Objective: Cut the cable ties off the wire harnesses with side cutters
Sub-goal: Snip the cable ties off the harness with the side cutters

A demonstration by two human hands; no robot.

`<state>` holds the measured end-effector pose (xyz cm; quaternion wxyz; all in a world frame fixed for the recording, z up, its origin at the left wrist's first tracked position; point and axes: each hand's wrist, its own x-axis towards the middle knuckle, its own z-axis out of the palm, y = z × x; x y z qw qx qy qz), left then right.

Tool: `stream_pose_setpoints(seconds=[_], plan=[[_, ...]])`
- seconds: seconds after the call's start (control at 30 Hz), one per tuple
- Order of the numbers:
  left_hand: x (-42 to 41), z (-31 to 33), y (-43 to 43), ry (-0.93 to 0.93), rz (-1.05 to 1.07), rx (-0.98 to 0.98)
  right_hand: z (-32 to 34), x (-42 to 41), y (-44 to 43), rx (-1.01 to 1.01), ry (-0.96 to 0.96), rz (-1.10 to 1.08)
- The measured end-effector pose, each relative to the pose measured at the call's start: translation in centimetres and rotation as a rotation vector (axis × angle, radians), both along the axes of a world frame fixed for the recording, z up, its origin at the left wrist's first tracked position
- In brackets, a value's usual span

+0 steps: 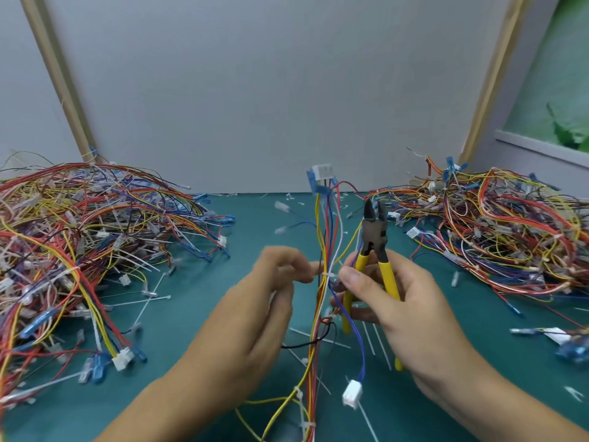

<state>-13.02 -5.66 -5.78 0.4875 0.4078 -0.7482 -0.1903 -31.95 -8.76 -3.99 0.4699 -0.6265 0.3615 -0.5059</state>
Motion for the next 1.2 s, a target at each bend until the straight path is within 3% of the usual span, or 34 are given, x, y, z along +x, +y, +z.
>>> stream_pose_setpoints(seconds=[0.1, 0.27, 0.4, 0.7, 0.87, 1.2], plan=[[-0.2, 0.5, -0.5, 0.238, -0.021, 0.173, -0.7, 0.0, -0.2, -0.023, -0.023, -0.039], [-0.7, 0.6, -0.7, 0.306, -0.095, 0.343, -1.0, 0.4, -0.1, -0.066, 0.011, -0.021], [-0.7, 0.7, -0.8, 0.408, -0.095, 0.348, -1.0, 0.4, -0.2, -0.079, 0.021, -0.024], [-1.1, 0.8, -0.4, 0.360, -0.007, 0.255, -1.3, 0.7, 0.4, -0.156, 0.033, -0.147], [-1.4, 0.8, 0.0, 0.318, 0.028, 0.223, -1.5, 0.9, 0.4, -0.084, -0.031, -0.156], [-1.5, 0.7, -0.3, 0.486, -0.043, 0.286, -1.7, 0.9, 0.2, 0.177, -0.252, -0.116]])
